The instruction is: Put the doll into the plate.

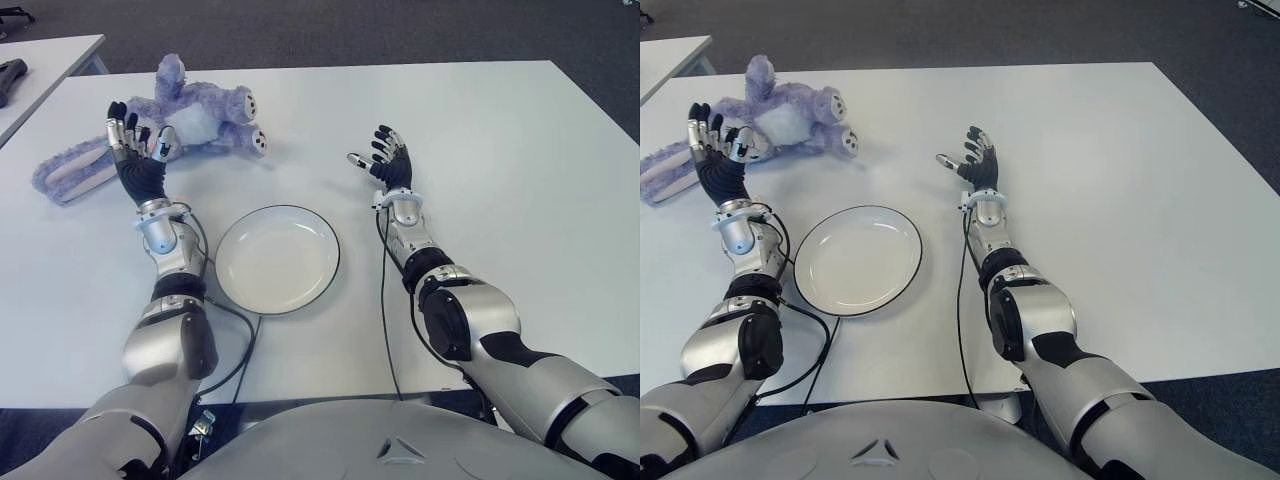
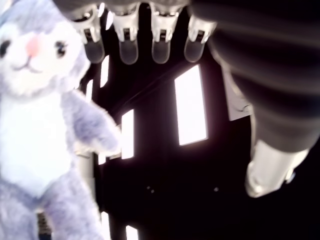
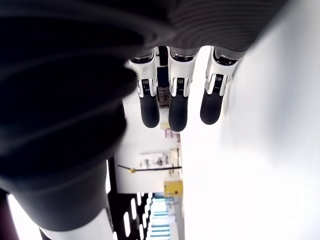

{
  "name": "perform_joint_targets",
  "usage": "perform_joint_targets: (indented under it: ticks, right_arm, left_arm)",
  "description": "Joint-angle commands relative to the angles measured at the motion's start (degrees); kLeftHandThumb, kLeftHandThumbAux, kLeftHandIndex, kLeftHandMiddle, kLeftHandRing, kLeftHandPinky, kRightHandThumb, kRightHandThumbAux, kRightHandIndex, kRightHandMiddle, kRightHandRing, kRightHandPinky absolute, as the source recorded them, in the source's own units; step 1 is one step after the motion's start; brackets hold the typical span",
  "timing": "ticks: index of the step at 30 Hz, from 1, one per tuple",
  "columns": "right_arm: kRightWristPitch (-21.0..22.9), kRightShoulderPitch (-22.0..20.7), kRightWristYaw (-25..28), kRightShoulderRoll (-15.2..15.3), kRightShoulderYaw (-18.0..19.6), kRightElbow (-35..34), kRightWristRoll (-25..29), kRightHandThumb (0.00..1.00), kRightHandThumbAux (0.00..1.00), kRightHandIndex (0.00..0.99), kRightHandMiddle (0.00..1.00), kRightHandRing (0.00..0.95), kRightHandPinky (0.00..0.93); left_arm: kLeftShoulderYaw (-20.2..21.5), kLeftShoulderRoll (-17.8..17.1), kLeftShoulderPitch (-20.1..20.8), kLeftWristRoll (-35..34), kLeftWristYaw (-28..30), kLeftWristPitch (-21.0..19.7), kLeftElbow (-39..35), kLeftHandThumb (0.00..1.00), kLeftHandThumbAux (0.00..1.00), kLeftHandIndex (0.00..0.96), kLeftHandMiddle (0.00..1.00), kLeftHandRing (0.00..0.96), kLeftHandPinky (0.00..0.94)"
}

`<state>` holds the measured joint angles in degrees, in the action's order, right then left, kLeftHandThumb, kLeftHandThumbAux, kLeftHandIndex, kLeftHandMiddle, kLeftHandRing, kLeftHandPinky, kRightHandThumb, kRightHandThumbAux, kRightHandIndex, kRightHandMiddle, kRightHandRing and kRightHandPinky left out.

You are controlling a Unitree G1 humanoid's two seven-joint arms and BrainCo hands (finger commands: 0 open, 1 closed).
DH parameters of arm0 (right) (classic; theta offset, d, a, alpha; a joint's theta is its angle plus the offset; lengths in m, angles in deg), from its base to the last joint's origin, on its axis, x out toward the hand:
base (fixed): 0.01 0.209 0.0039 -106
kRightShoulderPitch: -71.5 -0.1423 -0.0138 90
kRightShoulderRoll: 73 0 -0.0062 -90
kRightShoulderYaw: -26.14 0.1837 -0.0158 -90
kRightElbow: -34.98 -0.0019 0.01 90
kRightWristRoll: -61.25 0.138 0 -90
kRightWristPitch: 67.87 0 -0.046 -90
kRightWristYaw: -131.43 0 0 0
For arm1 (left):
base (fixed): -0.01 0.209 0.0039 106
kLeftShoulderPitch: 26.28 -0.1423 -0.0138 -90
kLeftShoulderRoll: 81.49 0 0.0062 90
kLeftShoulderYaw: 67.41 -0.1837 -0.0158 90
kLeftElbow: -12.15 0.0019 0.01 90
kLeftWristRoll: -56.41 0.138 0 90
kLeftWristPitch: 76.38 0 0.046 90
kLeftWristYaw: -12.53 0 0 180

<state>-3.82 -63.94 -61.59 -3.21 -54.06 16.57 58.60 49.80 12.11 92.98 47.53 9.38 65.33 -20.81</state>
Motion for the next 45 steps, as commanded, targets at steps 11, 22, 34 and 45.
perform_joint_targets:
  ticks: [11,22,34,45]
  right_arm:
    - [9.11,10.7,-0.67,-7.73,0.65,6.82,0.27,0.041,0.939,0.136,0.161,0.158,0.183]
    - [9.21,10.61,-0.7,-7.9,0.77,6.85,0.21,0.052,0.937,0.133,0.157,0.156,0.179]
    - [9.28,10.46,-0.92,-8.13,1.12,6.84,0.46,0.103,0.943,0.138,0.166,0.162,0.183]
    - [9.43,10.38,-0.71,-8.2,1.25,6.83,0.52,0.114,0.944,0.134,0.16,0.157,0.179]
  left_arm:
    - [1.8,-5.56,-11.43,1.96,-7.82,3.12,10.44,0.0,0.815,0.0,0.002,0.01,0.036]
    - [-4.46,-13.0,-8.72,11.89,-21.03,-0.05,10.6,0.081,0.844,0.011,0.04,0.038,0.074]
    - [-10.21,-18.98,-14.99,28.87,-32.29,-11.82,-12.05,0.252,0.739,0.023,0.074,0.063,0.09]
    - [-12.89,-23.78,-14.81,32.89,-27.73,-22.88,-18.17,0.275,0.62,0.01,0.091,0.06,0.0]
